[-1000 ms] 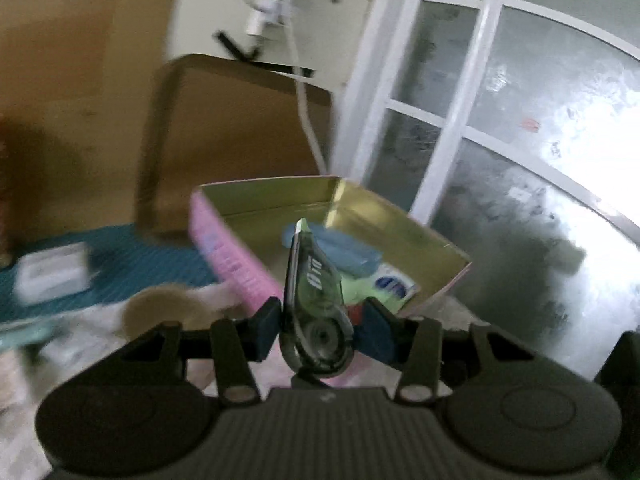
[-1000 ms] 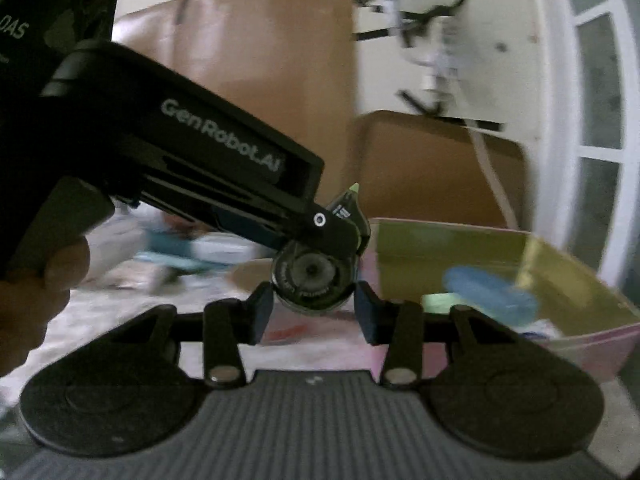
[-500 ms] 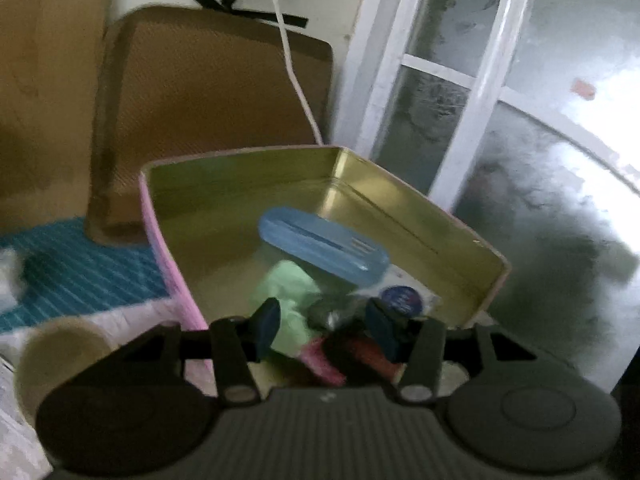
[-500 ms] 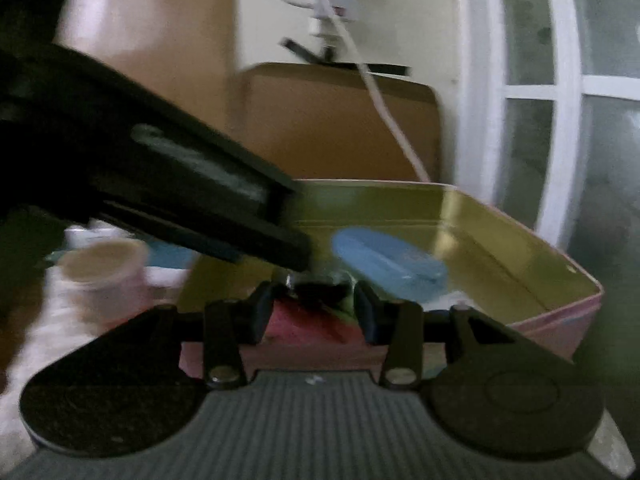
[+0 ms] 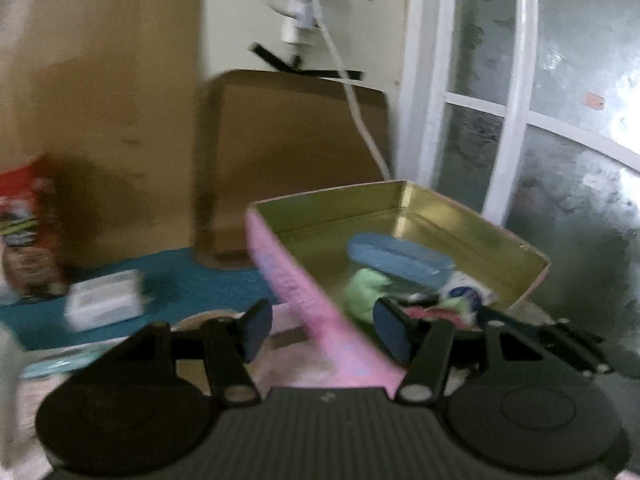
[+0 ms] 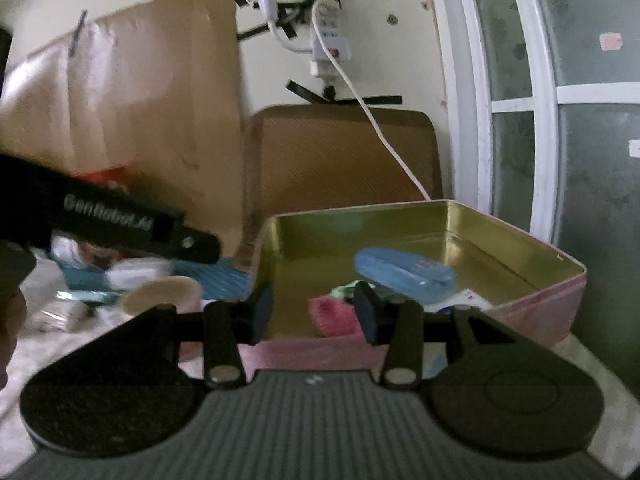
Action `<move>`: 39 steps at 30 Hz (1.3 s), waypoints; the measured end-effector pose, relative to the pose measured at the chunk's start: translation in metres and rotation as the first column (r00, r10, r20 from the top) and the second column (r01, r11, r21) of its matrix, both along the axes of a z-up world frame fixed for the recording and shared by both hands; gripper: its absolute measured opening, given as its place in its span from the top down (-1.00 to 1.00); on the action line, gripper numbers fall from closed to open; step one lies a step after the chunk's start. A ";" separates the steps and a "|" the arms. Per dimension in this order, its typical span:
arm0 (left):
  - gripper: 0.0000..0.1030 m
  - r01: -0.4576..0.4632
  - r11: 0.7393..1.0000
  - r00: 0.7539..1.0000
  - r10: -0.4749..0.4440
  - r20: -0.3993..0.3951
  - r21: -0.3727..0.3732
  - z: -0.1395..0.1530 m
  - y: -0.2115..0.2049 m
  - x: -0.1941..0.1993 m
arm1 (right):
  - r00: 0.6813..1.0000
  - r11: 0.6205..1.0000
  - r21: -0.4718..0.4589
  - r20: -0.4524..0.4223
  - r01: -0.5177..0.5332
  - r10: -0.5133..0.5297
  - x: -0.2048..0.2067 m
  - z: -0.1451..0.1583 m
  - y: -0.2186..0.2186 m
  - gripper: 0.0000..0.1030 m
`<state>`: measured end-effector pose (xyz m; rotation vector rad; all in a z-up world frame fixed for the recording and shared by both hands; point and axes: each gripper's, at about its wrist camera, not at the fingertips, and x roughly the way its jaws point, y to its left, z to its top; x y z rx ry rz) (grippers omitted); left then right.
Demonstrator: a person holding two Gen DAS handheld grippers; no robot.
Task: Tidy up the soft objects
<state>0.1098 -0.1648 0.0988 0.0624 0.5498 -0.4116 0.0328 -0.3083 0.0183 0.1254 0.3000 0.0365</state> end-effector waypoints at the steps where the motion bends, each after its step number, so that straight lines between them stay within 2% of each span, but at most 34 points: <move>1: -0.20 -0.020 1.000 1.000 0.019 0.008 0.007 0.000 0.010 -0.005 | 1.000 1.000 0.013 0.007 -0.004 0.003 -0.005 0.002 0.003 0.07; 3: -0.47 -0.069 0.997 0.997 0.068 0.025 0.018 -0.001 0.032 -0.018 | 1.000 0.999 0.031 0.018 -0.012 0.012 -0.015 0.004 0.012 0.07; 6: -0.56 -0.154 0.987 0.987 0.151 0.057 0.055 -0.006 0.067 -0.036 | 0.999 0.997 0.074 0.025 -0.039 0.037 -0.027 0.005 0.029 0.06; 10: -0.73 -0.252 0.966 0.967 0.250 0.036 0.064 -0.021 0.116 -0.050 | 0.994 0.989 0.096 0.019 -0.111 0.110 -0.038 0.003 0.066 -0.06; 12: -0.85 -0.292 0.954 0.956 0.291 0.027 0.063 -0.029 0.137 -0.056 | 0.990 0.983 0.119 0.003 -0.143 0.143 -0.040 0.001 0.085 -0.06; 16: -0.96 -0.340 0.937 0.941 0.339 0.020 0.086 -0.044 0.168 -0.064 | 0.976 0.967 0.163 -0.059 -0.196 0.207 -0.039 -0.004 0.115 -0.15; 19: -0.99 -0.365 0.927 0.931 0.366 0.008 0.082 -0.052 0.188 -0.067 | 0.975 0.968 0.155 -0.071 -0.197 0.209 -0.040 -0.003 0.132 -0.39; 21: -0.99 -0.376 0.923 0.926 0.377 0.005 0.078 -0.056 0.197 -0.069 | 0.979 0.970 0.156 -0.059 -0.185 0.196 -0.042 -0.001 0.140 -0.88; 22: -0.99 -0.381 0.921 0.924 0.382 0.004 0.079 -0.059 0.202 -0.070 | 0.981 0.971 0.159 -0.051 -0.179 0.189 -0.042 0.000 0.144 -0.98; 24: -0.99 -0.389 0.918 0.921 0.390 0.001 0.076 -0.063 0.210 -0.072 | 0.985 0.970 0.182 -0.029 -0.161 0.169 -0.045 0.000 0.149 -1.00; 27: -0.99 -0.402 0.913 0.915 0.403 -0.003 0.064 -0.069 0.217 -0.074 | 0.996 0.975 0.206 0.010 -0.083 0.083 -0.050 -0.001 0.157 -1.00; 33: -0.99 -0.404 0.915 0.915 0.403 0.027 0.008 -0.076 0.224 -0.083 | 0.998 0.982 0.185 -0.040 -0.039 0.047 -0.046 -0.004 0.162 -1.00; 36: -0.99 -0.381 0.925 0.925 0.380 -0.013 -0.004 -0.078 0.223 -0.079 | 0.997 0.984 0.178 -0.064 -0.028 0.040 -0.044 -0.006 0.162 -1.00; 39: -0.99 -0.385 0.923 0.922 0.385 -0.028 0.012 -0.082 0.220 -0.076 | 0.997 0.983 0.180 -0.067 -0.022 0.034 -0.043 -0.006 0.162 -1.00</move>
